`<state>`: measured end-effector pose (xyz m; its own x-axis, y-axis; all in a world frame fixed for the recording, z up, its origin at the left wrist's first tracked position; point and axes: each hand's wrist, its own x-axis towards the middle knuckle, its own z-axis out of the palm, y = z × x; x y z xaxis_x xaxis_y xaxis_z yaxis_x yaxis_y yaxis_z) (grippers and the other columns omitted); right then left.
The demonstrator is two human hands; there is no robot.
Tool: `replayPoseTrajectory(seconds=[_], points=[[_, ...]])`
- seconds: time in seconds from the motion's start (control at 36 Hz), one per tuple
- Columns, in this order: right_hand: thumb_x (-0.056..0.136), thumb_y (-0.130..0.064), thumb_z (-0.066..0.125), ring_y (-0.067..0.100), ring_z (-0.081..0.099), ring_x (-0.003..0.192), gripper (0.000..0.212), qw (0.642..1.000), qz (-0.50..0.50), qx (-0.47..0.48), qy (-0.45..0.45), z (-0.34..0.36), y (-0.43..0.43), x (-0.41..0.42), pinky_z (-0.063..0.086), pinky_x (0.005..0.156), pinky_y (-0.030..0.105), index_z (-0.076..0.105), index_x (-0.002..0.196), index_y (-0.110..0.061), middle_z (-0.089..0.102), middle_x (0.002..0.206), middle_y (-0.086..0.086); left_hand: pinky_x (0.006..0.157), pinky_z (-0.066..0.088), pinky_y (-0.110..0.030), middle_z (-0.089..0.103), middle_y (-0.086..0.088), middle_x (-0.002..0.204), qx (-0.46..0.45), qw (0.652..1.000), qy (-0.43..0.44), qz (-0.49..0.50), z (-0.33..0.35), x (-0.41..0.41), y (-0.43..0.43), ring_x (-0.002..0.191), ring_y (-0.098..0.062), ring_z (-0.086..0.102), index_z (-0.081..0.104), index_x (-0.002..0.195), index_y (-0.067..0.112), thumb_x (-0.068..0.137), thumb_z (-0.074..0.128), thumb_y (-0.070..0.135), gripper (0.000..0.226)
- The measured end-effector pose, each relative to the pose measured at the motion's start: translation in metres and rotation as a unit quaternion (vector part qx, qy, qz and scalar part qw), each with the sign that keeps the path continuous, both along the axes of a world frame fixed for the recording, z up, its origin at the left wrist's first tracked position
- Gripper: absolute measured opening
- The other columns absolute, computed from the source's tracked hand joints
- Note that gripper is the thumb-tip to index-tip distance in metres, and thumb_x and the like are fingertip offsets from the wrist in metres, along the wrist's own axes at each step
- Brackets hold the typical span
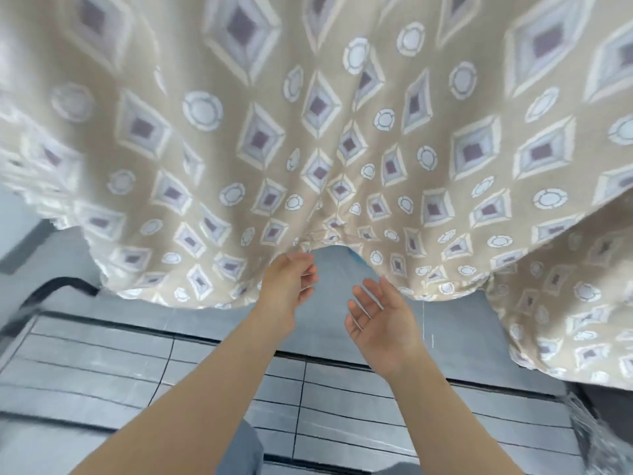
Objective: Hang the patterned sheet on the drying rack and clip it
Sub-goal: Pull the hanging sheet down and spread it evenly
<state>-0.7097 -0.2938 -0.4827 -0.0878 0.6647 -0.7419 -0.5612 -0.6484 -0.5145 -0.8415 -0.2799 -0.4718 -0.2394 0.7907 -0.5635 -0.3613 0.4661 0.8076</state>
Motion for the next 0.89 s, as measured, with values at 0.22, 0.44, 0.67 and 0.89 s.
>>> replayPoseTrajectory(seconds=[0.22, 0.44, 0.67, 0.89], points=[[0.093, -0.03, 0.051, 0.015, 0.051, 0.069, 0.02, 0.994, 0.084, -0.057, -0.031, 0.109, -0.01, -0.076, 0.038, 0.064, 0.024, 0.057, 0.081, -0.016, 0.06, 0.078, 0.0, 0.066, 0.041, -0.023, 0.054, 0.002, 0.068, -0.046, 0.996, 0.008, 0.079, 0.105, -0.067, -0.038, 0.064, -0.012, 0.052, 0.05, 0.075, 0.02, 0.091, 0.05, 0.01, 0.019], [0.093, -0.028, 0.051, 0.015, 0.051, 0.069, 0.017, 0.982, 0.178, -0.059, -0.039, 0.188, -0.028, -0.151, 0.039, 0.062, 0.024, 0.056, 0.083, -0.015, 0.06, 0.08, 0.001, 0.063, 0.04, -0.022, 0.058, 0.002, 0.073, -0.064, 0.99, 0.079, 0.096, 0.184, -0.144, -0.079, 0.066, -0.011, 0.055, 0.051, 0.079, 0.018, 0.092, 0.052, 0.016, 0.013], [0.091, -0.022, 0.054, 0.016, 0.051, 0.069, 0.008, 0.964, 0.257, -0.045, -0.04, 0.23, -0.042, -0.18, 0.039, 0.064, 0.025, 0.057, 0.087, -0.015, 0.06, 0.08, 0.001, 0.064, 0.041, -0.023, 0.059, 0.001, 0.077, -0.075, 0.978, 0.123, 0.15, 0.229, -0.186, -0.104, 0.067, -0.011, 0.055, 0.052, 0.079, 0.018, 0.092, 0.05, 0.015, 0.014], [0.092, -0.026, 0.053, 0.016, 0.052, 0.07, 0.013, 0.954, 0.296, -0.008, -0.049, 0.256, -0.035, -0.222, 0.039, 0.063, 0.026, 0.057, 0.086, -0.015, 0.061, 0.081, 0.001, 0.065, 0.042, -0.023, 0.058, -0.001, 0.078, -0.062, 0.972, 0.12, 0.194, 0.248, -0.223, -0.113, 0.067, -0.011, 0.055, 0.051, 0.077, 0.017, 0.093, 0.05, 0.013, 0.016]])
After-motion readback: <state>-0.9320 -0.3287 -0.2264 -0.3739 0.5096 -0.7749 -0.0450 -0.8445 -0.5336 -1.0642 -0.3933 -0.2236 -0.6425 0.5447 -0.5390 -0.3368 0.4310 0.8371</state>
